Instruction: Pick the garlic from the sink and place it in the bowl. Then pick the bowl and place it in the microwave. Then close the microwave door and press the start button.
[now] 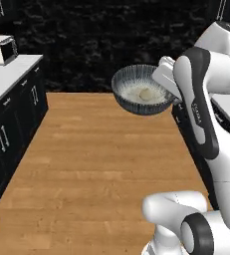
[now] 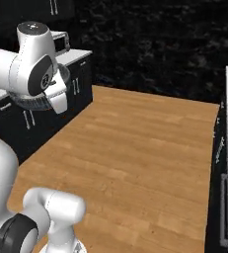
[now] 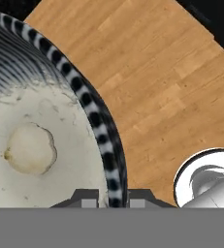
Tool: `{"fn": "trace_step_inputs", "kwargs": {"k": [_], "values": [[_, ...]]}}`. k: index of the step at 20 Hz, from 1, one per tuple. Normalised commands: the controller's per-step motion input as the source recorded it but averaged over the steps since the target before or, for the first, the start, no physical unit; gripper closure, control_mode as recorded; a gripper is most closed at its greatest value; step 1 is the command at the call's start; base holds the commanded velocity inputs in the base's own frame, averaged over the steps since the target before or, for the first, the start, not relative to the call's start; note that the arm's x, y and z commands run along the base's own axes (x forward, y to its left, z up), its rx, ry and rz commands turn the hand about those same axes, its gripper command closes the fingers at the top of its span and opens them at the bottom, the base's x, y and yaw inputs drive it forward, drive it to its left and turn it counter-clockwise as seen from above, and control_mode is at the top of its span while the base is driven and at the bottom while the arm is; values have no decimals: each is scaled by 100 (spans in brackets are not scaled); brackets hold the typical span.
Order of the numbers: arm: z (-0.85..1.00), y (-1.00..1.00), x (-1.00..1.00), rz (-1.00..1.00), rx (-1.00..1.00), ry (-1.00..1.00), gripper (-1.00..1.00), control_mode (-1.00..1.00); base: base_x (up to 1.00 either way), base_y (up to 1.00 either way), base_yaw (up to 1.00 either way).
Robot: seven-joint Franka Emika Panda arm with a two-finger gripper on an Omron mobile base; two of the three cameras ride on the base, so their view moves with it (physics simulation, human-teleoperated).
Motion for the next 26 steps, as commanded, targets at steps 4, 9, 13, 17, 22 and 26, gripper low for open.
{"fn": "trace_step_inputs", "kwargs": {"k": [4,9,13,17,22,26], "values": [[0,0,0,0,0,0,100,100,0,0,100],[0,0,0,0,0,0,100,100,7,4,96],[0,0,0,0,0,0,100,100,85,23,50],[0,0,0,0,0,0,100,100,100,-13,48],[0,0,0,0,0,0,100,100,100,-47,50],[0,0,0,0,0,0,100,100,97,-66,37]]}}
